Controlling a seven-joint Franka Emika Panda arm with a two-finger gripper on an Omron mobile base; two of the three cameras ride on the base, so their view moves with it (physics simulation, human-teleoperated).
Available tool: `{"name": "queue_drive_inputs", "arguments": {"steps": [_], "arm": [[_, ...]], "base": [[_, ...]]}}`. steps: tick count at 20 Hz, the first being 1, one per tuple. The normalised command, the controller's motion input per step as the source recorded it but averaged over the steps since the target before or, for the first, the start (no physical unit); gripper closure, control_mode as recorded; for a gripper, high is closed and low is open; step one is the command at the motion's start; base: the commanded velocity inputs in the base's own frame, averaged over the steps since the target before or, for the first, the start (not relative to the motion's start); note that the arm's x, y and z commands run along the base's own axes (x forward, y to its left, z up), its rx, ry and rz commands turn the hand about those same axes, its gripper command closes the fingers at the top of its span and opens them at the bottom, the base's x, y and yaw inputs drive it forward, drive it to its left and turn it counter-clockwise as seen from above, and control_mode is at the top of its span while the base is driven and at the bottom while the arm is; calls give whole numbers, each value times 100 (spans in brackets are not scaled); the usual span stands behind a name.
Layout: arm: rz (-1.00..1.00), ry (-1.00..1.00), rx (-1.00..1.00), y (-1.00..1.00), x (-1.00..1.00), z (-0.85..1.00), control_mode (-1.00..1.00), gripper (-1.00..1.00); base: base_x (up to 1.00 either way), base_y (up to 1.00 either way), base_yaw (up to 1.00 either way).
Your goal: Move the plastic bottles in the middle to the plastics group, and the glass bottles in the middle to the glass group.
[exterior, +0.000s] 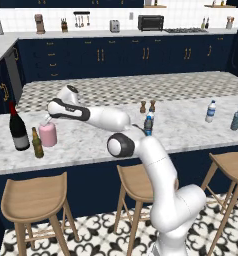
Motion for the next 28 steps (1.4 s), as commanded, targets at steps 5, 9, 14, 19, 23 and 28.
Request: {"name": "queue_drive_inputs", "arguments": {"steps": [5, 9, 14, 19, 23, 28], "arm": [[1, 0, 0, 1, -2, -16, -100, 100], [0, 0, 0, 0, 0, 0, -100, 100], [0, -3, 0, 0, -6, -1, -100, -100], [0, -11, 0, -15, -48, -14, -100, -100], [0, -4, 0, -14, -53, 0, -100, -100], [0, -13, 0, -42, -88, 0, -100, -100]], "base": [[0, 0, 0], [0, 0, 0], [0, 0, 0], [0, 0, 0], [0, 0, 0], [0, 0, 0]]}}
